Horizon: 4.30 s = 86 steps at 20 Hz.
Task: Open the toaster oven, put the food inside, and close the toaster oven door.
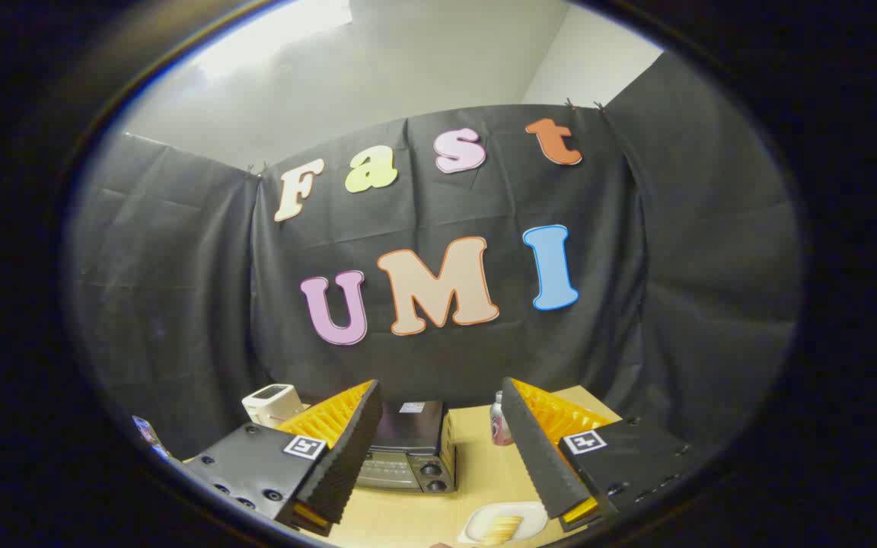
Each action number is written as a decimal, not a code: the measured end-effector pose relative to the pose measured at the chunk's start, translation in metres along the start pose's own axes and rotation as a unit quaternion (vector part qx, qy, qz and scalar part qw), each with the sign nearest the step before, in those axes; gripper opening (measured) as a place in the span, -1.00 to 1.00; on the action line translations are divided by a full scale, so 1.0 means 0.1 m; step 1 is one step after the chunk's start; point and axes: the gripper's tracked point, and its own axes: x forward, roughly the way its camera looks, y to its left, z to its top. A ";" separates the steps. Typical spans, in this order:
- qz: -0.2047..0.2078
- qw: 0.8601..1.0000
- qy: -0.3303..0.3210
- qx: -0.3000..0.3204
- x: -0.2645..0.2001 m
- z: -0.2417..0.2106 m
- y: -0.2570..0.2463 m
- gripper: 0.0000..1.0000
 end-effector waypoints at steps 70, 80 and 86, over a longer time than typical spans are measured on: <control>0.024 0.999 0.010 -0.040 1.45 -2.47 1.85 0.95; 0.022 0.999 0.017 -0.042 0.90 -2.56 1.83 0.95; 0.024 0.998 0.042 -0.043 0.55 -2.73 1.81 0.95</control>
